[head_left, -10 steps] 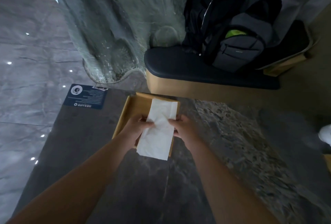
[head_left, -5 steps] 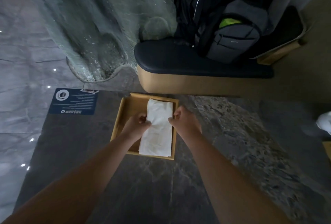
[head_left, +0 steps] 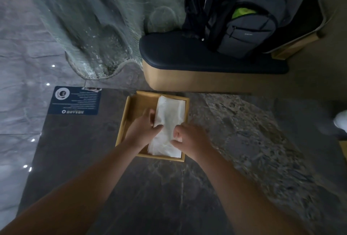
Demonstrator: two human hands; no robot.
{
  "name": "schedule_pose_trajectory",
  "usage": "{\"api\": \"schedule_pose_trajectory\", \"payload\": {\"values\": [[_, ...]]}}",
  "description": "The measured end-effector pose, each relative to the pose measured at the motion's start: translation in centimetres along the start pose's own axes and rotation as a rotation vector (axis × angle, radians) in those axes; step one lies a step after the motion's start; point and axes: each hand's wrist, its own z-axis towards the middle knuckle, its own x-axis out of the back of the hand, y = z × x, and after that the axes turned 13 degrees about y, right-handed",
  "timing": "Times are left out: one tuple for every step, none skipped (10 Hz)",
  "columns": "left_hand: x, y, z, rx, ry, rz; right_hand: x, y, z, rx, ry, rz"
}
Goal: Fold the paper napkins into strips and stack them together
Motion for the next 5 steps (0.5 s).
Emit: {"api": "schedule_pose_trajectory", "payload": {"values": [[-0.1,-1.0,-0.9,0.017,-0.018,0.010,-0.4,0.4,-0.9,0.071,-0.005,-0.054],[-0.3,-1.2,-1.5,-0.016,-0.075,0.043,-0.4,0.8,-1.4,0.113,0.009,-0.104],[0.0,-0.5,-2.2,-0.024,-0.088,0.082,-0.4,0.8,-2.1,0.160,0.000,-0.144],[0.6,0.1,-3.1,0.024,-0.076,0.155,-1.0,0.9,-3.1,0.169,0.018,-0.105],[1.3,0.0,-3.4,0.086,-0.062,0.133,-0.4,1.0,-3.7,0.016,0.016,0.039]]}}
